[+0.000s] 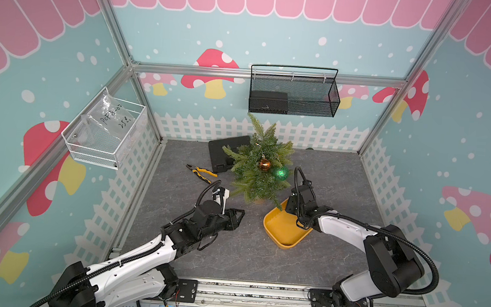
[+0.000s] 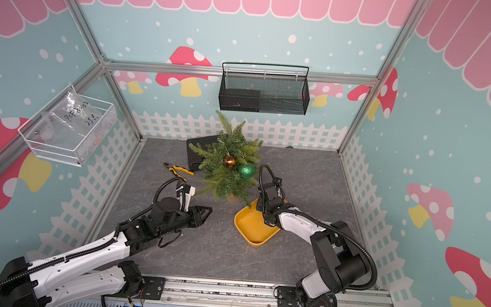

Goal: Decorate the small christmas tree with ornaments
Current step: Pick up an ornament from the container.

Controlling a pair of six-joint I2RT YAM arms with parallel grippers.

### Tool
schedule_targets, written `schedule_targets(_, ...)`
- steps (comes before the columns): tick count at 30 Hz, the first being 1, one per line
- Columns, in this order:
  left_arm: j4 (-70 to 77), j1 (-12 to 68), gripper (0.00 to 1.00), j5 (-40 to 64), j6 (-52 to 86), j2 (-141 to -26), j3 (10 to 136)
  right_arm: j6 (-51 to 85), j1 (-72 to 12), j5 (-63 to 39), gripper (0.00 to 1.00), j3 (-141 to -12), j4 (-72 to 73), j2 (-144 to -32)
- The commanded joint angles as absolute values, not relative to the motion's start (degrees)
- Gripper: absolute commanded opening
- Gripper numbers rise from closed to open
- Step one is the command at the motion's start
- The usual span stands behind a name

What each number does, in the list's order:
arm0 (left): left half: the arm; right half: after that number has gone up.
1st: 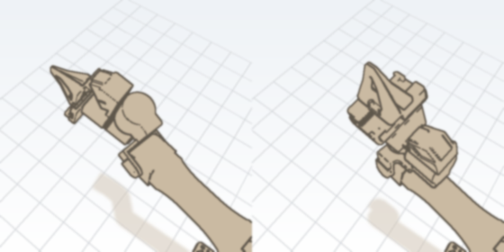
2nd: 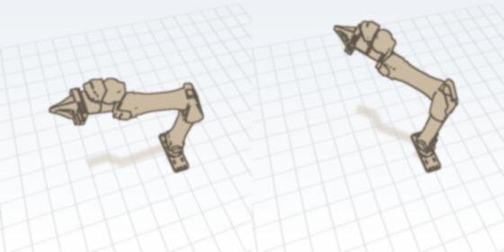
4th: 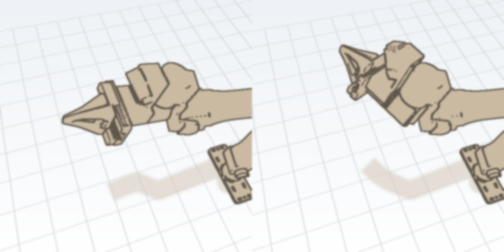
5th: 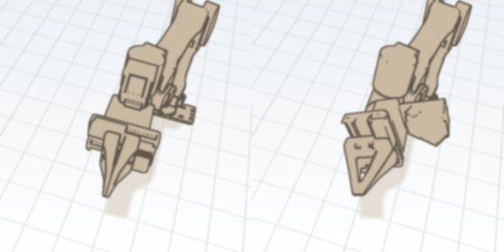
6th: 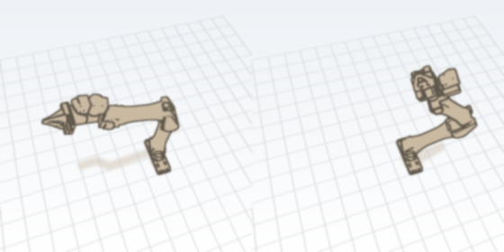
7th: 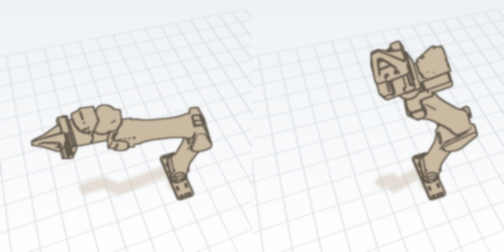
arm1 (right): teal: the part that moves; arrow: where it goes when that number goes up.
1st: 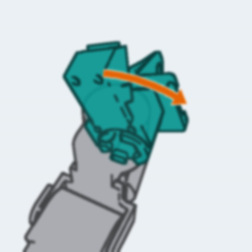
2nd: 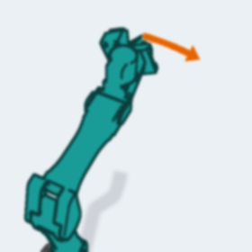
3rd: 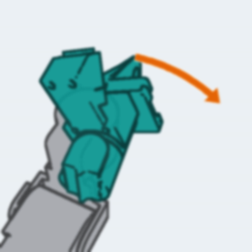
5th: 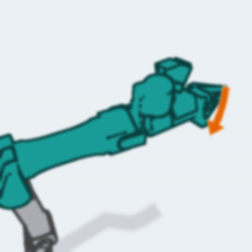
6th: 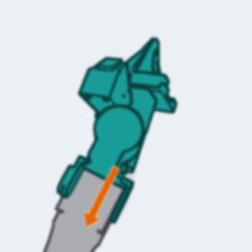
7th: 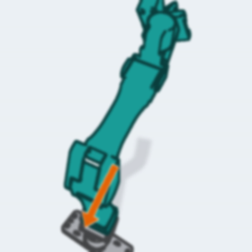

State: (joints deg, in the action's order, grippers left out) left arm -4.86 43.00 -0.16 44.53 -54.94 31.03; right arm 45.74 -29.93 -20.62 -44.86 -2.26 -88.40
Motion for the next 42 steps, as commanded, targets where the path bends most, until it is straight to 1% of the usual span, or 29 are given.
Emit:
schedule_targets(1, -4.2, 43.3, 0.44, -1.3, 45.4, -54.6, 30.3, 46.6, -29.8, -18.8, 0.54, -46.0, -3.7, -90.5)
schedule_targets(16, -4.2, 43.3, 0.44, -1.2, 45.2, -55.3, 31.0, 46.4, -29.7, -19.5, 0.49, -46.1, -2.8, -94.9)
schedule_targets(23, -4.8, 43.3, 0.44, -1.3, 44.7, -55.3, 31.5, 46.6, -29.5, -18.4, 0.42, -45.0, -3.0, -93.4)
schedule_targets(25, -4.7, 43.3, 0.44, -1.2, 44.7, -55.5, 31.7, 46.4, -29.4, -18.2, 0.37, -44.5, -3.1, -92.9)
schedule_targets(29, -4.7, 43.3, 0.44, -1.1, 44.5, -55.8, 32.1, 46.2, -28.8, -18.5, 0.35, -43.1, -3.1, -92.2)
schedule_targets(37, -4.8, 43.3, 0.44, -0.9, 44.4, -56.2, 32.7, 45.4, -27.9, -18.8, 0.36, -41.4, -3.1, -90.6)
schedule_targets(40, -4.8, 43.3, 0.43, -0.6, 44.4, -56.4, 33.1, 44.7, -27.7, -19.1, 0.31, -41.2, -3.0, -90.1)
schedule_targets(42, -4.8, 43.3, 0.43, -0.5, 44.5, -56.5, 33.2, 44.4, -27.7, -19.2, 0.30, -40.9, -3.1, -88.8)
